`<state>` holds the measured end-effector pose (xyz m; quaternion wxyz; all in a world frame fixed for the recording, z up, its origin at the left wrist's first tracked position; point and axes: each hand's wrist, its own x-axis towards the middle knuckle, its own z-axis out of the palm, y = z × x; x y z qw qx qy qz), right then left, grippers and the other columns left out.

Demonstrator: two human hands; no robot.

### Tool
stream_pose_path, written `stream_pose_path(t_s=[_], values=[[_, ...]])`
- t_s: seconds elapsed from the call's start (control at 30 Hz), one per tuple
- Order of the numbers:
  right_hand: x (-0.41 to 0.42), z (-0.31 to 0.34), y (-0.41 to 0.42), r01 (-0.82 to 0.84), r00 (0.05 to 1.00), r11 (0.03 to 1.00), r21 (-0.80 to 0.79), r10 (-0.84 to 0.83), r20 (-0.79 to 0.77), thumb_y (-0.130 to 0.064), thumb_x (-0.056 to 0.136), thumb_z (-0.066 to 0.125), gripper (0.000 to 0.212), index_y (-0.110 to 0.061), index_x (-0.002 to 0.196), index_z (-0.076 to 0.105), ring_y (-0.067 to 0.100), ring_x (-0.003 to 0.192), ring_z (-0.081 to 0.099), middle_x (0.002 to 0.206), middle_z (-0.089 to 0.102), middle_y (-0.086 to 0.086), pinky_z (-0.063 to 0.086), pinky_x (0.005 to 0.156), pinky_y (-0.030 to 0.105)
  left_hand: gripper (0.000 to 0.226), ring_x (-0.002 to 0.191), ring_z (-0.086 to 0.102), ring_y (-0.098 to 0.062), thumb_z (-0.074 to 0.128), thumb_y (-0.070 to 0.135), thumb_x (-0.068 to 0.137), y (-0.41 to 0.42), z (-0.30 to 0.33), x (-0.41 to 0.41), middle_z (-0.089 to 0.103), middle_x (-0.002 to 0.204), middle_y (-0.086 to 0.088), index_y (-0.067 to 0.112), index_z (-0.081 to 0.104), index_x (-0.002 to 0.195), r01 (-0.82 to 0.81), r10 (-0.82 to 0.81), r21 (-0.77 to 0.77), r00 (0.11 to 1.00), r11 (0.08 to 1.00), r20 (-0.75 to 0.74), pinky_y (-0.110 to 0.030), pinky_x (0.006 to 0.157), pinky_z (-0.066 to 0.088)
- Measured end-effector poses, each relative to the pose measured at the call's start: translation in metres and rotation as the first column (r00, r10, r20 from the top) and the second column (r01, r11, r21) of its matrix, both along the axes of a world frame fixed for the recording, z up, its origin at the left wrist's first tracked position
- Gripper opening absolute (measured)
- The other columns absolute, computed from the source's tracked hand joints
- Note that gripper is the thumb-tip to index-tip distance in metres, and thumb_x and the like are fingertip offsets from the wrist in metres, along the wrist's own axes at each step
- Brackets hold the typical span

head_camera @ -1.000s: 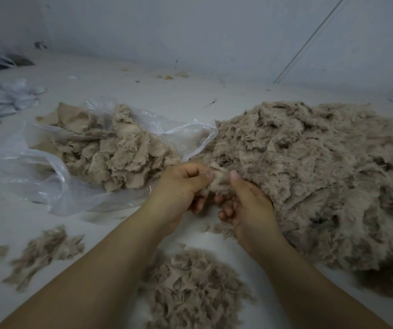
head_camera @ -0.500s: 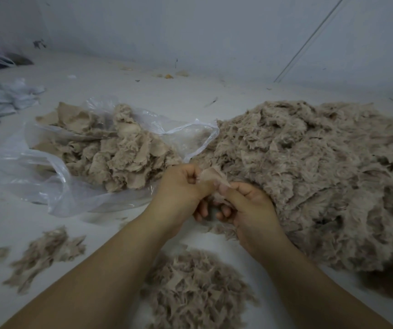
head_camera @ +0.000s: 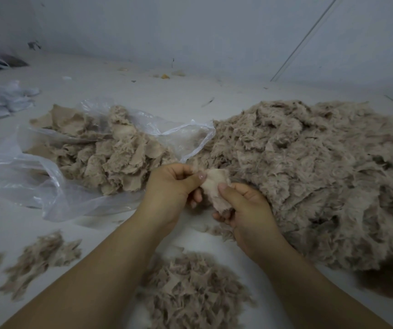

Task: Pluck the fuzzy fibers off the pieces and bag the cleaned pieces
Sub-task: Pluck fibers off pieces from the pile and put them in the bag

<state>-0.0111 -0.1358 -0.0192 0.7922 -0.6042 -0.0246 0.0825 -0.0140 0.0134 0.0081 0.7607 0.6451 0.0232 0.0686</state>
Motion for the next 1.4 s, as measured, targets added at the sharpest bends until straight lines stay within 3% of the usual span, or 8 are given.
stream_pose_path(t_s=[0.33, 0.43, 0.57, 0.7, 0.83, 1.07, 1.27, 1.4], values=[[0.0, 0.001, 0.0, -0.01, 1.0, 1.0, -0.022, 0.01, -0.003, -0.022, 0.098, 0.06, 0.033, -0.019, 0.071, 0.078, 0.012, 0.056, 0.061, 0.066, 0.068, 0.004, 0.052, 0.053, 0.026, 0.026, 0.037, 0.036, -0.015, 0.064, -0.005, 0.084, -0.004, 0.007, -0.003, 0.043, 0.045, -0.006, 0.003, 0.057, 0.059, -0.119, 0.119, 0.036, 0.993, 0.992, 0.017, -0.019, 0.042, 0.028], [0.0, 0.0, 0.0, 0.032, 0.999, 0.999, -0.018, -0.032, -0.04, -0.023, 0.096, 0.062, 0.029, -0.016, 0.073, 0.077, 0.018, 0.06, 0.063, 0.07, 0.069, 0.01, 0.052, 0.054, 0.032, 0.015, 0.034, 0.036, -0.014, 0.07, -0.001, 0.073, 0.019, 0.016, -0.006, 0.049, 0.048, -0.008, 0.006, 0.064, 0.061, 0.229, -0.233, 0.114, 0.972, 0.967, 0.015, -0.018, 0.043, 0.025], [-0.002, -0.001, 0.001, 0.072, 0.997, 0.997, -0.04, -0.073, -0.027, -0.035, 0.088, 0.069, 0.042, 0.006, 0.081, 0.064, 0.028, 0.059, 0.054, 0.069, 0.058, 0.023, 0.048, 0.056, 0.038, 0.012, 0.037, 0.049, -0.01, 0.077, 0.003, 0.077, 0.039, 0.024, -0.018, 0.062, 0.054, -0.012, 0.015, 0.077, 0.078, 0.762, -0.732, 0.469, 0.612, 0.446, -0.3, -0.018, 0.042, 0.037], [-0.004, 0.0, 0.001, 0.049, 0.999, 0.999, -0.019, -0.049, -0.008, -0.038, 0.088, 0.07, 0.061, 0.019, 0.092, 0.05, 0.038, 0.067, 0.05, 0.074, 0.052, 0.04, 0.046, 0.064, 0.047, 0.012, 0.034, 0.048, -0.013, 0.06, -0.007, 0.089, 0.027, 0.023, -0.015, 0.071, 0.074, -0.019, -0.001, 0.071, 0.087, 0.609, -0.557, 0.418, 0.791, 0.675, -0.252, -0.019, 0.037, 0.034], [-0.004, -0.002, -0.001, -0.003, 1.0, 1.0, -0.008, 0.003, 0.023, -0.042, 0.077, 0.079, 0.056, 0.009, 0.092, 0.065, 0.033, 0.057, 0.06, 0.07, 0.064, 0.024, 0.051, 0.057, 0.037, 0.048, 0.027, 0.038, -0.018, 0.078, 0.041, 0.075, 0.006, 0.017, -0.015, 0.061, 0.055, -0.014, 0.0, 0.052, 0.079, 0.367, -0.336, 0.338, 0.93, 0.866, -0.149, -0.016, 0.035, 0.023], [-0.004, 0.0, -0.002, 0.018, 1.0, 0.999, -0.042, -0.017, 0.022, -0.034, 0.081, 0.076, 0.036, 0.0, 0.095, 0.072, 0.04, 0.076, 0.069, 0.085, 0.072, 0.026, 0.058, 0.077, 0.059, 0.024, 0.03, 0.048, -0.019, 0.074, 0.013, 0.085, 0.0, 0.013, -0.015, 0.061, 0.051, -0.014, -0.001, 0.057, 0.079, 0.299, -0.277, 0.289, 0.954, 0.909, -0.116, -0.02, 0.033, 0.032], [-0.003, -0.001, 0.0, 0.053, 0.998, 0.999, -0.001, -0.053, 0.024, -0.026, 0.094, 0.063, 0.031, 0.004, 0.098, 0.071, 0.029, 0.074, 0.065, 0.087, 0.071, 0.025, 0.055, 0.062, 0.03, 0.025, 0.029, 0.045, -0.019, 0.049, 0.003, 0.099, 0.01, 0.008, -0.007, 0.056, 0.051, -0.015, -0.003, 0.058, 0.076, 0.233, -0.21, 0.157, 0.966, 0.96, -0.15, -0.019, 0.031, 0.031], [-0.003, -0.001, -0.001, 0.043, 0.999, 0.999, 0.005, -0.043, 0.028, -0.034, 0.087, 0.067, 0.038, 0.002, 0.098, 0.072, 0.031, 0.081, 0.07, 0.092, 0.073, 0.023, 0.056, 0.066, 0.034, 0.032, 0.03, 0.045, -0.021, 0.054, 0.023, 0.1, 0.012, 0.006, -0.003, 0.056, 0.052, -0.015, 0.002, 0.058, 0.077, 0.205, -0.187, 0.116, 0.971, 0.972, -0.149, -0.019, 0.031, 0.03]])
